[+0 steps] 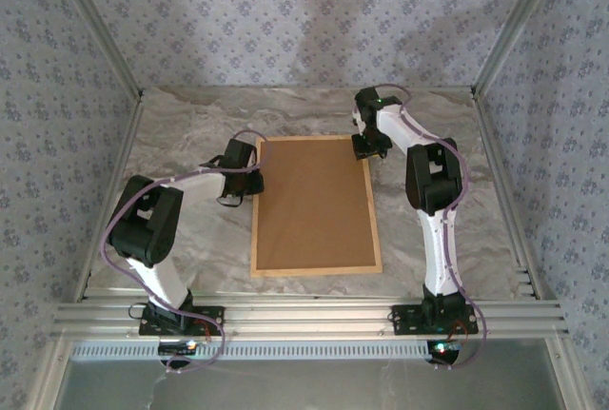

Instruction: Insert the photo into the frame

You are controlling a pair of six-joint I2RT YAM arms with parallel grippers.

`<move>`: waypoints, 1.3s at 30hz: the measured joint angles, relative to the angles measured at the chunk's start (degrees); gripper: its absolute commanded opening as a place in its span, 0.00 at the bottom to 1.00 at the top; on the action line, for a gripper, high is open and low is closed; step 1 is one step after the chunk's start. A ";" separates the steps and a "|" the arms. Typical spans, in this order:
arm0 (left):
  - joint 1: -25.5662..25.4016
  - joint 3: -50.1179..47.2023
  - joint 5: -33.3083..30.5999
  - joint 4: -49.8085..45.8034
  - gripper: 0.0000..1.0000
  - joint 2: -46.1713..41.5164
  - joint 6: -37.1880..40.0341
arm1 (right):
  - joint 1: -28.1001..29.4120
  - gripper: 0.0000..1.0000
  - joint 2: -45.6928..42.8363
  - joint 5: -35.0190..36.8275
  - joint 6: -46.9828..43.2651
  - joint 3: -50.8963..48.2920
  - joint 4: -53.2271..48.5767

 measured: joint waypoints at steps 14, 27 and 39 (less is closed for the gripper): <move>0.00 0.61 0.00 -0.90 0.20 0.26 0.26 | 1.18 0.47 1.66 3.28 -1.55 3.02 -2.67; 0.00 0.63 -0.02 -0.92 0.20 0.26 0.46 | 1.60 0.53 3.67 4.42 -2.64 6.16 -5.35; 0.00 0.79 0.00 -1.11 0.19 0.33 0.46 | 1.64 0.58 4.70 5.11 -3.19 8.09 -6.88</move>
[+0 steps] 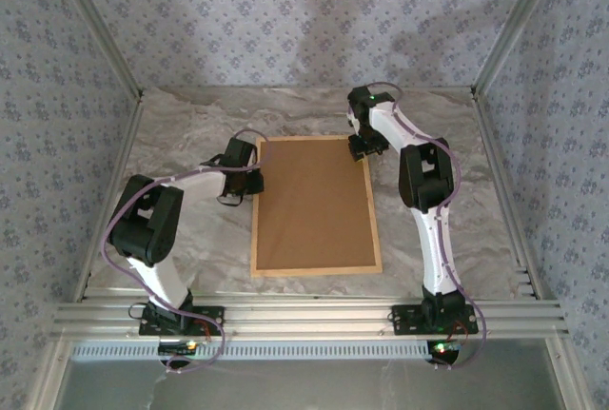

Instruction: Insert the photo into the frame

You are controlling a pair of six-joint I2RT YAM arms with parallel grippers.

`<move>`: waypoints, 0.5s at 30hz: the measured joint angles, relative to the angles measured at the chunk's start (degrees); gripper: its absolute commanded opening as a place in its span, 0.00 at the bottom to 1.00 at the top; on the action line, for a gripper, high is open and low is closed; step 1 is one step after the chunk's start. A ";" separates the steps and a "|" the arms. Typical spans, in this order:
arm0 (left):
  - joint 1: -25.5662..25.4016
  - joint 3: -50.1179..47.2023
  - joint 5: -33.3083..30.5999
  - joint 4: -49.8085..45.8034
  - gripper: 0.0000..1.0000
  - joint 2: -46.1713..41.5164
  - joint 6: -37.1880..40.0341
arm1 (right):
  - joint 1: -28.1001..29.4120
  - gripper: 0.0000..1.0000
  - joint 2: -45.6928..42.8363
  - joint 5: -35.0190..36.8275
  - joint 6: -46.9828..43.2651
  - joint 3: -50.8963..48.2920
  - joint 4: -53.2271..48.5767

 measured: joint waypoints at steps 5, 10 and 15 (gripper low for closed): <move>0.00 0.04 0.00 -0.11 0.20 0.00 0.20 | 0.31 0.59 1.81 0.26 -0.85 2.80 -2.14; 0.04 0.11 0.00 -0.20 0.20 0.02 0.37 | 0.55 0.60 2.84 1.07 -1.70 4.70 -3.74; 0.04 0.57 0.02 -0.83 0.19 0.22 0.39 | 0.61 0.61 3.08 1.42 -2.10 5.33 -4.28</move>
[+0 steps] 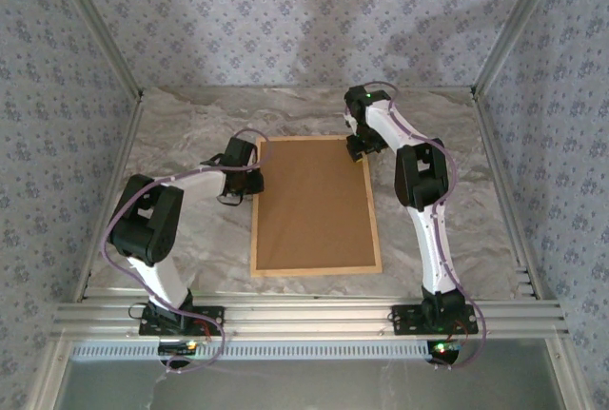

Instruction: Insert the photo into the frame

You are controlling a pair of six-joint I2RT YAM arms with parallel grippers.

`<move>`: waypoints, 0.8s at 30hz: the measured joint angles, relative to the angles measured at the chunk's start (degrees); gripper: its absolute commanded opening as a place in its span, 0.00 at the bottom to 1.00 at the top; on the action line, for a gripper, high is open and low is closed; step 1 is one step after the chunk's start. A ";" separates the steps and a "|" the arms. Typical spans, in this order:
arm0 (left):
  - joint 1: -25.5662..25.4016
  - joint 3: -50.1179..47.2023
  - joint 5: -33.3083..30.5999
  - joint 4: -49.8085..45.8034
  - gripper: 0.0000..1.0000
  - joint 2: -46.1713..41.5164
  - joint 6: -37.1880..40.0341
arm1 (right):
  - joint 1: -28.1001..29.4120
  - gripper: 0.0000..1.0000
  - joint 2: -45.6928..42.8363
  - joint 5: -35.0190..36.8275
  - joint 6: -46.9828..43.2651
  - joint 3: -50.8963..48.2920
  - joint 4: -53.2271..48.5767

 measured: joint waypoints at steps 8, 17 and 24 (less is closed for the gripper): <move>0.00 0.28 0.00 -0.33 0.19 0.20 0.00 | 0.48 0.62 -0.11 1.64 -1.29 0.20 0.04; 0.00 0.44 0.00 0.44 0.20 0.61 0.00 | 2.56 0.62 -6.08 -3.04 -0.81 -6.88 3.17; 0.00 0.63 0.00 1.07 0.19 0.96 0.00 | 1.77 0.61 -17.09 -1.22 1.86 -17.73 6.23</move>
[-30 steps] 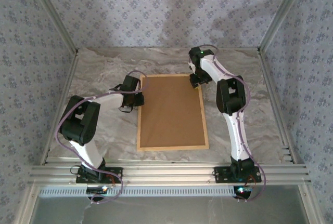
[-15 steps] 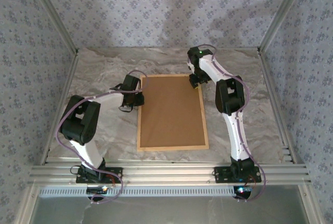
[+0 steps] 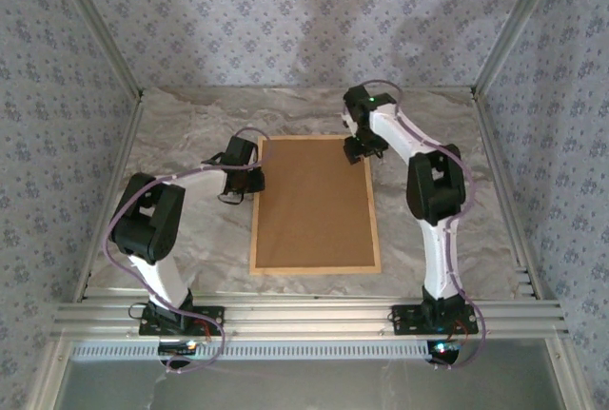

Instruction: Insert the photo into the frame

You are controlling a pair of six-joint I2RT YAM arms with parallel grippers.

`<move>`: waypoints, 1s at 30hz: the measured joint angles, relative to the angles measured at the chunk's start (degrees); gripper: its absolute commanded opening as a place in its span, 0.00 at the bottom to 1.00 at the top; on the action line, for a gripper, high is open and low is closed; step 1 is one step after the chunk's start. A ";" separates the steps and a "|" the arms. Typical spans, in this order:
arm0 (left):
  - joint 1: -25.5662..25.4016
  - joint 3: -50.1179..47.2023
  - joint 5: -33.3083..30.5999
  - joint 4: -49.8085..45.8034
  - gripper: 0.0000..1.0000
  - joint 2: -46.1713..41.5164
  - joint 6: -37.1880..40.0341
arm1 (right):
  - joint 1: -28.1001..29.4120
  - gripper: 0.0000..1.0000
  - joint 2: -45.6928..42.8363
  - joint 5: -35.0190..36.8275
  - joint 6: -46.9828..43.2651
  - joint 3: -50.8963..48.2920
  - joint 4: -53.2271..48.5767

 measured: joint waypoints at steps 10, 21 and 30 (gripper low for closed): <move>0.00 0.02 0.00 0.00 0.19 0.00 0.00 | -3.63 0.58 -17.99 -4.26 6.45 -23.93 6.34; 0.00 0.02 0.00 0.00 0.19 0.00 0.00 | -2.80 0.54 -19.26 -7.41 8.37 -32.04 9.33; 0.00 0.02 0.02 0.00 0.19 0.00 0.00 | -2.32 0.53 -15.47 -8.26 8.39 -32.50 11.65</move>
